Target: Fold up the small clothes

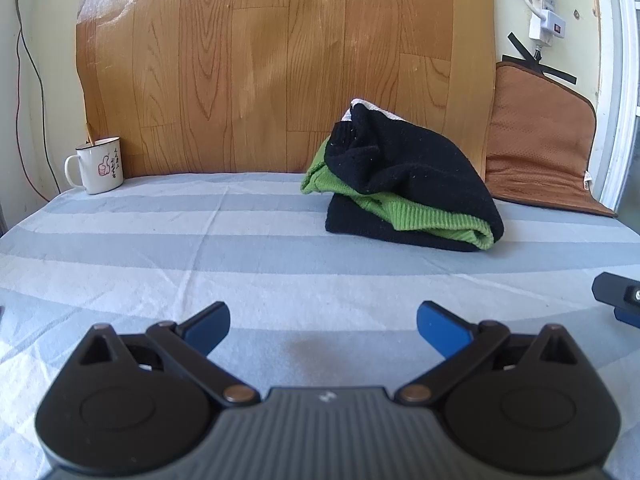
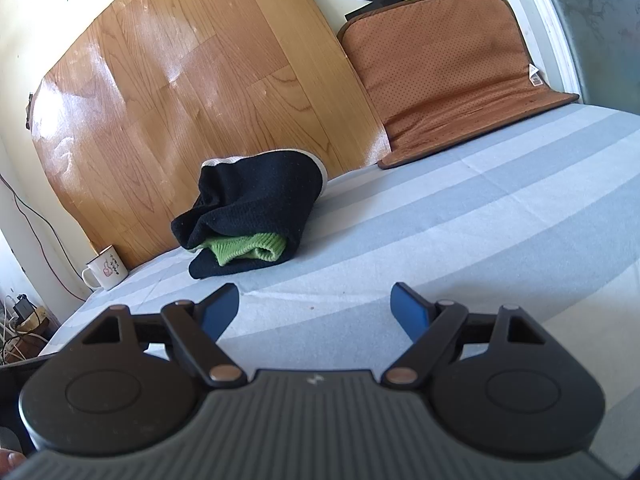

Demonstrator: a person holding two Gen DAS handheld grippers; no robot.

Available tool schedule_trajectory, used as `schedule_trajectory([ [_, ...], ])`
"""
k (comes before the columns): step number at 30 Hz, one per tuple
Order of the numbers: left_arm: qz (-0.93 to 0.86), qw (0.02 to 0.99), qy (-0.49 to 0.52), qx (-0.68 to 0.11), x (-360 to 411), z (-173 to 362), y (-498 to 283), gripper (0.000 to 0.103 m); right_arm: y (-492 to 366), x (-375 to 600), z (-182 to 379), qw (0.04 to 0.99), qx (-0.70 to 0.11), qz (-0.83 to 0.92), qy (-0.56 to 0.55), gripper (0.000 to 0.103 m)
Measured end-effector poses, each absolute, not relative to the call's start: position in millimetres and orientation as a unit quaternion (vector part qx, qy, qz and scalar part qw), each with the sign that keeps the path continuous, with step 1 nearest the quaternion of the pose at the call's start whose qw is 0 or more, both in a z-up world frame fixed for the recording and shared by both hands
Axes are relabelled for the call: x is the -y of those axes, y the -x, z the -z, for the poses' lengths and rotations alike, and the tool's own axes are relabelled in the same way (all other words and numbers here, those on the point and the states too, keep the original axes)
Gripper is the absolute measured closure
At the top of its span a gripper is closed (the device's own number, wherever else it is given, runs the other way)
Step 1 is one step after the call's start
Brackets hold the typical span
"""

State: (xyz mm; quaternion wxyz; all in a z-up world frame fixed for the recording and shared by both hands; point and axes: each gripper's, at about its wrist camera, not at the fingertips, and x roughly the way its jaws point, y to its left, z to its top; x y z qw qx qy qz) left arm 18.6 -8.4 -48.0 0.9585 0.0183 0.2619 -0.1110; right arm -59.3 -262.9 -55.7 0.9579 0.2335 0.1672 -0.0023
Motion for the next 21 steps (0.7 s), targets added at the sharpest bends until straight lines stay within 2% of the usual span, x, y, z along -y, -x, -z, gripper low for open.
schedule_trajectory([
  [21,0.110,0.961,-0.031,-0.253,10.5,46.1,-14.6,0.000,60.0,262.6,55.3,0.958,-0.165,0.002,-0.234,0.018],
])
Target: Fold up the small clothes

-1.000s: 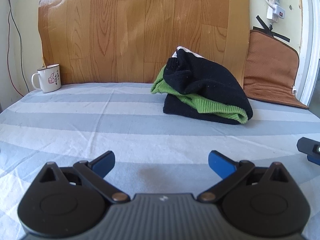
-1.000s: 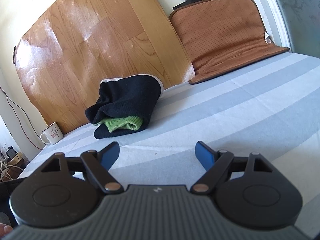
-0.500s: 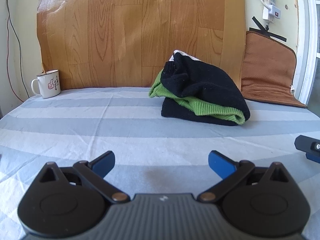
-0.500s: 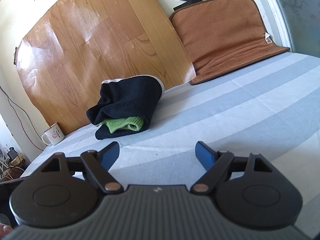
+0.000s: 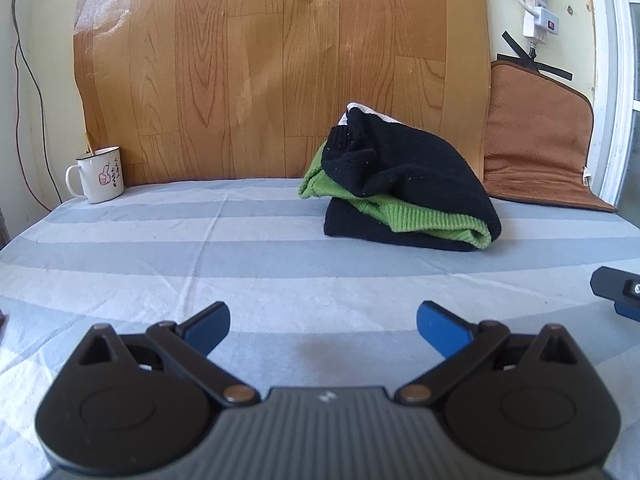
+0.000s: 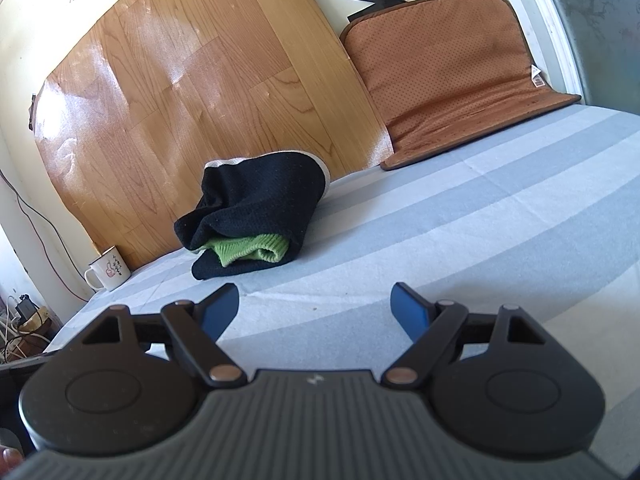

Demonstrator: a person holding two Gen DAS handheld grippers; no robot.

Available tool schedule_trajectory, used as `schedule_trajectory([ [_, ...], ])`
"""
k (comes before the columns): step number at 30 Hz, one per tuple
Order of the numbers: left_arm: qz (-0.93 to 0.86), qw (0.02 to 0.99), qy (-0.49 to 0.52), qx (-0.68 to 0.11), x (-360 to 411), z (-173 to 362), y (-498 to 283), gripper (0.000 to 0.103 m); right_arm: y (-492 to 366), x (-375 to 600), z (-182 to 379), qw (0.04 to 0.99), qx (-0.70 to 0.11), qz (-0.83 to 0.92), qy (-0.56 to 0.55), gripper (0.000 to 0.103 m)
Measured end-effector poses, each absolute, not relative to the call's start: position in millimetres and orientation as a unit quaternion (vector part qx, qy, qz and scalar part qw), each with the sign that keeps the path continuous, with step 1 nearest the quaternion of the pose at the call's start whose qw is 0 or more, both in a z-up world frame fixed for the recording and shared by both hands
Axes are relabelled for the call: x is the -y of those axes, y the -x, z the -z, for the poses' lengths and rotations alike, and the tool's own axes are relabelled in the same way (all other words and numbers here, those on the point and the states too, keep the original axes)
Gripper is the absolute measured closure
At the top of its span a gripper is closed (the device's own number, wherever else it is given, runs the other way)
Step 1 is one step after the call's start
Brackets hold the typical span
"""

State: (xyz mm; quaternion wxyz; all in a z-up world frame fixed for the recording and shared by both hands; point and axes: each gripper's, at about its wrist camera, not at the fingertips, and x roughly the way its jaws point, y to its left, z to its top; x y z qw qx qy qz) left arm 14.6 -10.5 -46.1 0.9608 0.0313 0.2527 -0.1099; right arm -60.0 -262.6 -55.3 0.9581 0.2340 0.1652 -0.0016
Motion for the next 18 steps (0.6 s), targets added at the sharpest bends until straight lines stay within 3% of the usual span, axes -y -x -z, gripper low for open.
schedule_trajectory([
  [18,0.108,0.964,-0.037,-0.239,10.0,43.8,-11.3,0.000,60.1,262.7,56.1,0.958,-0.165,0.001,-0.234,0.018],
])
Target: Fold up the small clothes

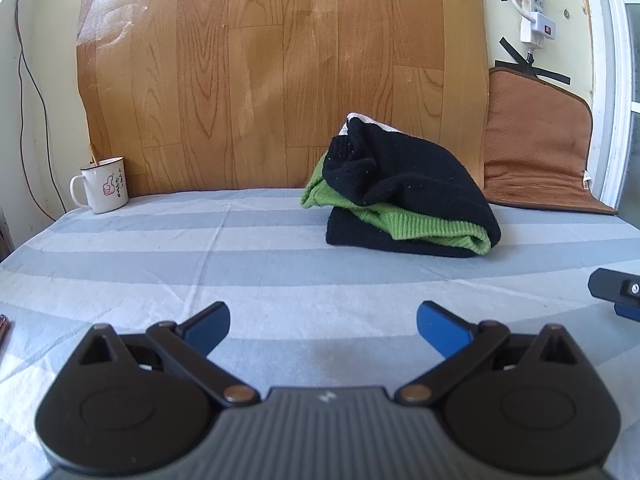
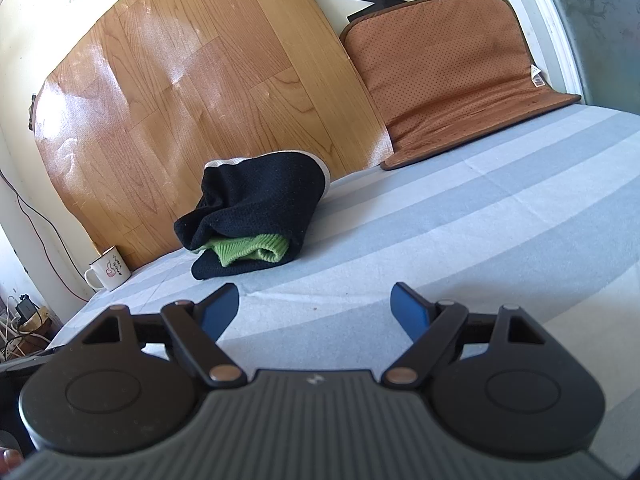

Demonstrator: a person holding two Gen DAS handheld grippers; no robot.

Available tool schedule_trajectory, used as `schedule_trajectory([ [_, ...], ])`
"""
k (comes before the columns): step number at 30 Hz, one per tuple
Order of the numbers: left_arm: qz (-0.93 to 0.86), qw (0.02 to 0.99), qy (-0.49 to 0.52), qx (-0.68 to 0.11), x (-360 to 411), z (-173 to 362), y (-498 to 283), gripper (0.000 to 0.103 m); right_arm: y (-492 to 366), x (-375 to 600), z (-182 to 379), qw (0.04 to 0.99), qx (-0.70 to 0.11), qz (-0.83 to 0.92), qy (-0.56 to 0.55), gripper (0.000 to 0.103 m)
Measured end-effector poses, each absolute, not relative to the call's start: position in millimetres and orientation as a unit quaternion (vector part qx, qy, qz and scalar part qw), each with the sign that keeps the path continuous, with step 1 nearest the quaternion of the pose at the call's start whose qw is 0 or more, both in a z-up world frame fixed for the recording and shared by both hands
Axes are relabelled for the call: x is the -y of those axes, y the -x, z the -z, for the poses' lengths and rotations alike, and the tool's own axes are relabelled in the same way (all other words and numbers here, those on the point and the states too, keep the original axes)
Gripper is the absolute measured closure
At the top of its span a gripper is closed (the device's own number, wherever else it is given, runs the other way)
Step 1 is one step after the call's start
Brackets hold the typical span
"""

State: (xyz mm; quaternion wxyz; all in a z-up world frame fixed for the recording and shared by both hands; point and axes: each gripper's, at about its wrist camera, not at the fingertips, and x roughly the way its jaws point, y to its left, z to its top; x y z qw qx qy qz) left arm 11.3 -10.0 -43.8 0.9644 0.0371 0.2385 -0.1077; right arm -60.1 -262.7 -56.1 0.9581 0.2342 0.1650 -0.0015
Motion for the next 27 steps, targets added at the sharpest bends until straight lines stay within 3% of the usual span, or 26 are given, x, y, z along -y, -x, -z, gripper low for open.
schedule_trajectory([
  [27,0.102,0.965,-0.047,-0.237,11.7,43.7,-10.5,0.000,60.1,261.6,56.4,0.958,-0.165,0.003,-0.235,0.018],
])
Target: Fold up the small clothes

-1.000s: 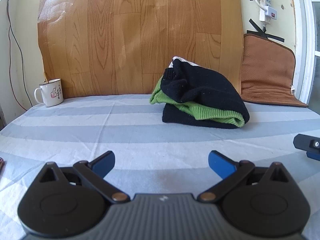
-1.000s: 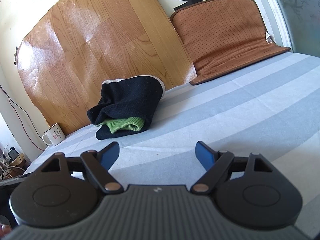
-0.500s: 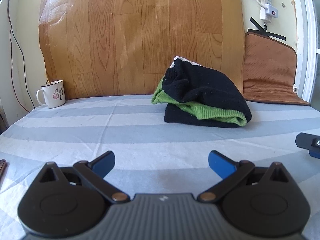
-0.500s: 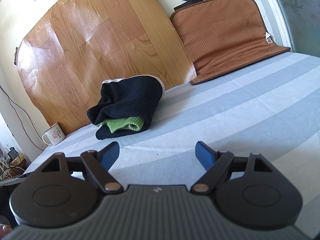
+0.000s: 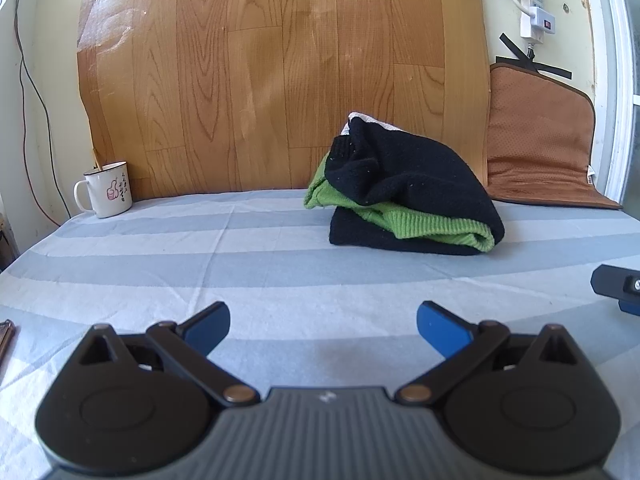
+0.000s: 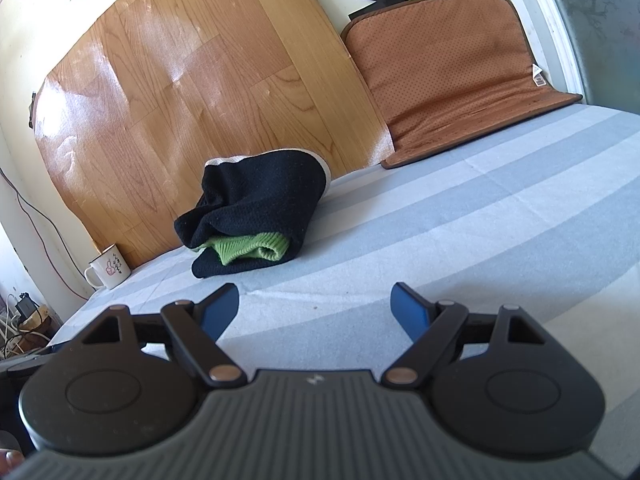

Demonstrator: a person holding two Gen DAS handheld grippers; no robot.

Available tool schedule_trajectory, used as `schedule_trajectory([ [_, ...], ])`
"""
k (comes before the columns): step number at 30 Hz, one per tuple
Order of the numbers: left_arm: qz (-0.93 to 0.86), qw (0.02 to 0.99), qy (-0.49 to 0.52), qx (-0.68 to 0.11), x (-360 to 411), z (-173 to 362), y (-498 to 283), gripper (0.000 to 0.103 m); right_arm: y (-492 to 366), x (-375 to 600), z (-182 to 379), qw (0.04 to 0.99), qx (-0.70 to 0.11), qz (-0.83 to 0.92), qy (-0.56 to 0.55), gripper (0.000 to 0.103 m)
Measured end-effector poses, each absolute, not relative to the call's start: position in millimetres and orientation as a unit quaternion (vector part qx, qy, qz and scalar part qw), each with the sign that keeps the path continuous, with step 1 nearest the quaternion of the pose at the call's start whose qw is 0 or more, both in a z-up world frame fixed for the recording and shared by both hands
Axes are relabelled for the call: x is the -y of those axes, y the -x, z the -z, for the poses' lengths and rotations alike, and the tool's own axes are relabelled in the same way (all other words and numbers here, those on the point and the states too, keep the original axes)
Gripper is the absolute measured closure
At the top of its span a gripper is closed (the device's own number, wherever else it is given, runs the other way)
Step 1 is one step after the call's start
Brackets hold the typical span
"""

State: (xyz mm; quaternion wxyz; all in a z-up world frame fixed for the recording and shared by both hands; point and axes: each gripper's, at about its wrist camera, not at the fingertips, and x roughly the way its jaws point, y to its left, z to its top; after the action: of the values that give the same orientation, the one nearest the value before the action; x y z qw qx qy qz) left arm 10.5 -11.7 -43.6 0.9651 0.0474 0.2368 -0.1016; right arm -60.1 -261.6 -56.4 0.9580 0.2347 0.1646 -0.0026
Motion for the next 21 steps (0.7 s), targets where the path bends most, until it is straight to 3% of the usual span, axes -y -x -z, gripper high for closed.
schedule_trajectory([
  [21,0.100,0.966,-0.049,-0.234,11.4,43.7,-9.5,0.000,59.8,260.6,56.3,0.958,-0.165,0.004,-0.236,0.018],
])
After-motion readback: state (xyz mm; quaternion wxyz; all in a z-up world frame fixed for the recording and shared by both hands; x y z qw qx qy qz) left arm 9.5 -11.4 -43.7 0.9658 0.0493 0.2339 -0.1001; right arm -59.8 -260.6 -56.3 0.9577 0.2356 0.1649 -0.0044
